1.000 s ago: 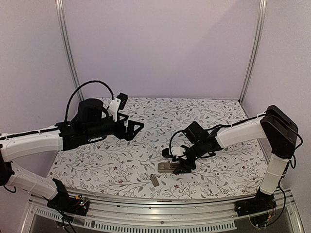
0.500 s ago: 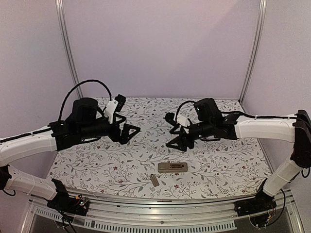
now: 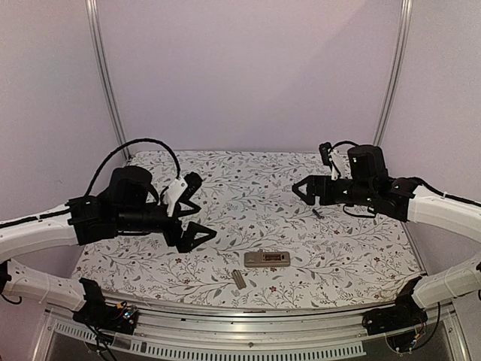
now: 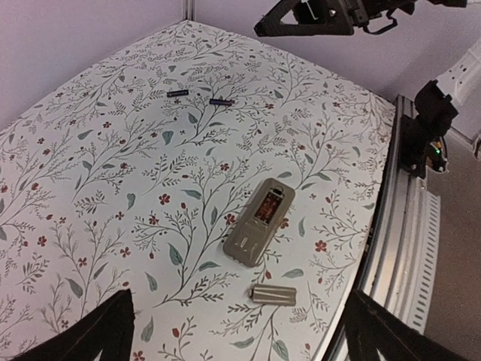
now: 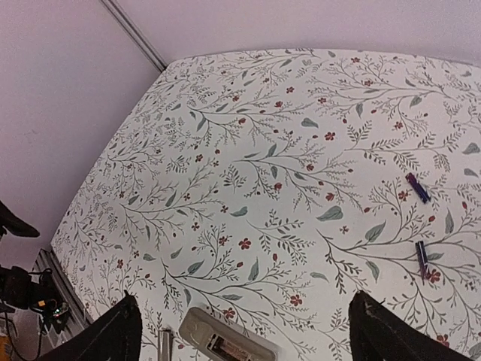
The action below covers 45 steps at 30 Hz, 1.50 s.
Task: Load the batteries into the remote control
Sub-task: Pick up the battery at the center of the board.
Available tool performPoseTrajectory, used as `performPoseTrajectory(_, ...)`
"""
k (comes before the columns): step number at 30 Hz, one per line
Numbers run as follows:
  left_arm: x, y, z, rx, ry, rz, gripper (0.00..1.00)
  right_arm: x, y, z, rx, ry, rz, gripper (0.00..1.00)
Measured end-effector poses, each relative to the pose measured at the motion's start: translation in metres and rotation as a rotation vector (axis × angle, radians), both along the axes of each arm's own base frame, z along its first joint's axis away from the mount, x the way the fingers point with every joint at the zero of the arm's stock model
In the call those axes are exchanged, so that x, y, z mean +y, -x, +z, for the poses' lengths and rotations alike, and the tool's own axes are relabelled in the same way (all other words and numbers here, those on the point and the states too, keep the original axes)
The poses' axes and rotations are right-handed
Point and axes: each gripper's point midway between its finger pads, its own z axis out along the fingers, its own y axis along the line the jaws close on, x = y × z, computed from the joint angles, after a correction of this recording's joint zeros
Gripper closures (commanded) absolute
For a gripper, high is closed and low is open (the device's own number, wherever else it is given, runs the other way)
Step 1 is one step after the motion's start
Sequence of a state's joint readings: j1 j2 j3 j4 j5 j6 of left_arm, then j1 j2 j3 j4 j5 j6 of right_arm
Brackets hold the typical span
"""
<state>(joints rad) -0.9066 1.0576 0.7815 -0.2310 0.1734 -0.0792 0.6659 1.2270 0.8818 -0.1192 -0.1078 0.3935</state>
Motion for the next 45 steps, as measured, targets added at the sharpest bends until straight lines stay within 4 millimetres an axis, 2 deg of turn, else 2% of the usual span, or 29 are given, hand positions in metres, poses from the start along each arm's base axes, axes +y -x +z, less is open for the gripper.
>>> performPoseTrajectory(4,0.004,0.014,-0.01,0.035,0.012,0.011,0.03,-0.022,-0.002,-0.021,0.107,0.044,-0.103,0.01)
performPoseTrajectory(10,0.009,0.03,-0.04,0.103,-0.007,0.046,0.02,-0.056,-0.021,-0.033,0.186,0.092,-0.22,0.01)
performPoseTrajectory(14,0.014,0.03,-0.049,0.124,-0.006,0.088,0.01,-0.07,-0.041,-0.04,0.222,0.142,-0.261,0.08)
performPoseTrajectory(18,0.019,0.025,-0.043,0.121,0.035,0.144,0.0,-0.07,-0.071,-0.056,0.252,0.213,-0.264,0.13)
performPoseTrajectory(22,0.021,0.01,-0.027,0.07,0.1,0.222,0.0,-0.061,-0.098,-0.089,0.312,0.328,-0.225,0.23)
performPoseTrajectory(25,0.019,-0.004,-0.021,0.028,0.114,0.274,0.0,-0.057,-0.117,-0.119,0.357,0.424,-0.199,0.24)
performPoseTrajectory(27,0.013,-0.014,-0.02,0.006,0.099,0.296,0.0,-0.058,-0.122,-0.138,0.384,0.479,-0.183,0.24)
performPoseTrajectory(30,-0.002,-0.031,-0.012,-0.02,0.085,0.296,0.0,-0.064,-0.116,-0.161,0.434,0.553,-0.154,0.24)
performPoseTrajectory(33,-0.01,-0.056,0.006,-0.036,0.124,0.288,0.0,-0.07,-0.106,-0.171,0.464,0.598,-0.128,0.24)
performPoseTrajectory(38,0.002,-0.092,0.012,-0.058,0.162,0.319,0.0,-0.077,-0.094,-0.186,0.484,0.65,-0.091,0.27)
performPoseTrajectory(43,0.001,-0.097,0.008,-0.065,0.154,0.28,0.0,-0.085,-0.094,-0.21,0.522,0.698,-0.072,0.37)
performPoseTrajectory(45,0.0,-0.097,0.009,-0.067,0.16,0.267,0.0,-0.086,-0.1,-0.21,0.512,0.694,-0.071,0.38)
